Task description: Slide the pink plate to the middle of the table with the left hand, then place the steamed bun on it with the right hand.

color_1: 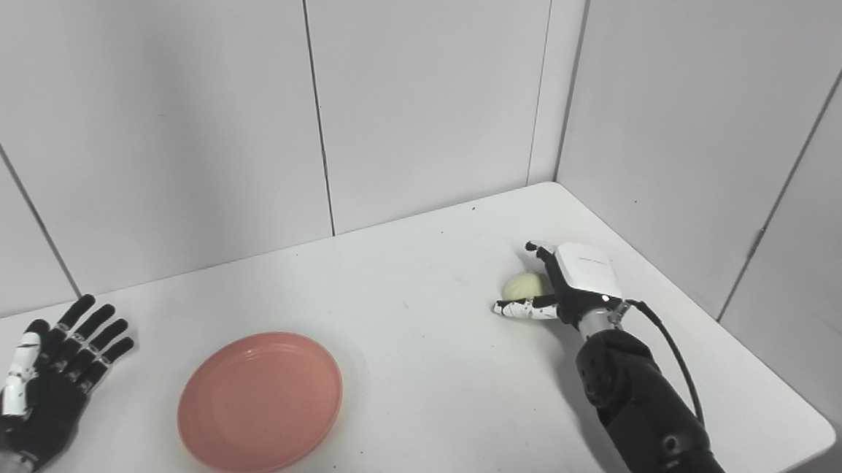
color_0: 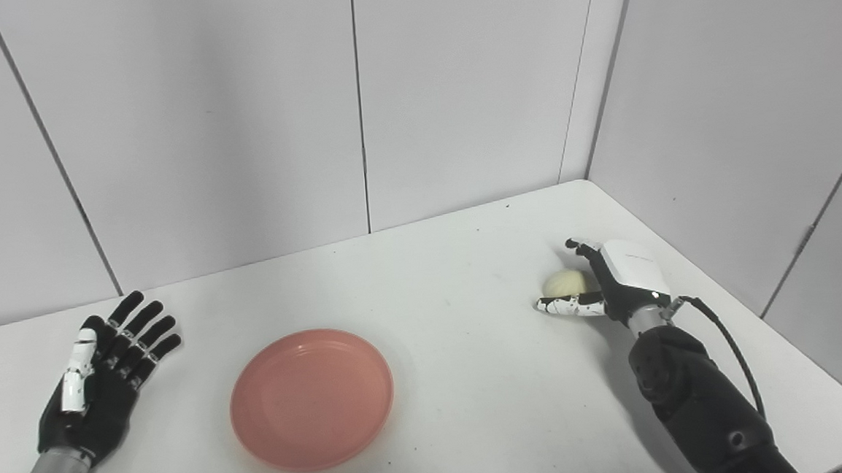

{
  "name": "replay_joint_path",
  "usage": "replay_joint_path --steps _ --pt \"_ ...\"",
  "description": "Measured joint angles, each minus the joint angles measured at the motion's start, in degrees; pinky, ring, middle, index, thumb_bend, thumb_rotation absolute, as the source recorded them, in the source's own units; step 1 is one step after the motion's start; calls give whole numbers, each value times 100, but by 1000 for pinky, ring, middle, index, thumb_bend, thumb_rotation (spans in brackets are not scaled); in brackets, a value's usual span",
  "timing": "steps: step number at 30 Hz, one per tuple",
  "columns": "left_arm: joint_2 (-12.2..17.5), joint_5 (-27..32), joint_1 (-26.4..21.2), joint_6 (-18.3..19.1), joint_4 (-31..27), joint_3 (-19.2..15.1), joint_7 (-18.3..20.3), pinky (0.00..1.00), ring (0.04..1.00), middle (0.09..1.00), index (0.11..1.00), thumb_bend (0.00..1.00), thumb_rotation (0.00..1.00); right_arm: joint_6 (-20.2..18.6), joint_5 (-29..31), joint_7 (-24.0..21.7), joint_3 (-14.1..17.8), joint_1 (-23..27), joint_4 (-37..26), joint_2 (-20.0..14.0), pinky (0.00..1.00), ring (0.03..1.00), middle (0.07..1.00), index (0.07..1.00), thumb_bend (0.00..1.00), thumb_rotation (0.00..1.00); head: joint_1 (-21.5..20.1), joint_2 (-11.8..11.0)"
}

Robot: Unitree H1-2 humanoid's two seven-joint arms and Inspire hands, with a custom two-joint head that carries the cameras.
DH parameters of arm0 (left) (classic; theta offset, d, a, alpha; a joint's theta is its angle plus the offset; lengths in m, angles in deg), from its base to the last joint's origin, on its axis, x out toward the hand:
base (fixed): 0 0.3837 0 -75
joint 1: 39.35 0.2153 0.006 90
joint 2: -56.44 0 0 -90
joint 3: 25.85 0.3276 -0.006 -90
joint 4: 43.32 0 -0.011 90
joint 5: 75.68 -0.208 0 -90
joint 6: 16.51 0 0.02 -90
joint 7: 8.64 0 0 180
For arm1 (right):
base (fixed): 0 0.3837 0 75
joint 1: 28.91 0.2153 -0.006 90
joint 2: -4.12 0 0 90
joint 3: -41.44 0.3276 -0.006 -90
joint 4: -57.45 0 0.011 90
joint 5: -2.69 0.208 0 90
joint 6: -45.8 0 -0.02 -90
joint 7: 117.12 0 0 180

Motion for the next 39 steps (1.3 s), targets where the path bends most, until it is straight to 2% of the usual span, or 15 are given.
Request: replay_joint_path --steps 1,3,5,6,7,8,10,11,19,30,35,39 --pt "4 0 13 15 -24 8 0 799 831 861 856 491 867 0 29 16 5 31 29 -3 515 599 655 697 816 333 0 9" --pt "7 1 24 42 -43 12 0 801 832 862 856 488 864 -1 122 40 13 90 78 -11 468 549 604 655 791 216 0 9" --pt "7 3 30 58 -60 12 1 799 830 859 854 488 866 0 209 48 13 120 81 -15 452 527 579 618 776 164 -9 9" --pt "7 3 33 64 -70 12 0 796 827 856 850 491 864 1 283 48 12 126 80 -16 430 502 551 554 650 150 -9 9" --pt "7 2 39 71 -81 13 0 795 826 855 849 492 861 11 335 50 3 126 75 -19 409 481 529 515 571 138 -9 9" --pt "8 1 42 74 -87 17 0 794 826 855 848 492 859 14 376 51 -10 131 70 -23 402 473 522 501 544 134 -9 9" --pt "10 1 73 84 -138 28 0 799 831 860 852 491 861 12 402 52 -44 138 68 -49 348 422 453 521 527 28 -26 18" --pt "13 0 94 92 -177 34 0 801 833 861 853 491 862 11 414 51 -67 140 53 -67 333 409 439 526 524 14 -35 35" --pt "17 -1 182 148 -347 79 -51 796 828 858 850 490 857 4 430 33 -216 152 22 -175 327 408 425 532 522 0 -44 62" --pt "18 0 219 166 -417 86 -97 797 830 857 853 486 874 -33 564 32 -250 150 -19 -197 335 424 442 526 524 0 18 53" --pt "14 -1 234 167 -459 117 -127 797 831 861 854 489 877 -36 554 -14 -280 78 -276 -197 343 430 442 528 523 0 123 44" --pt "0 -4 288 166 -567 150 -209 802 836 865 858 494 875 -41 521 -104 -328 -54 -599 -191 316 399 431 535 521 0 211 35"
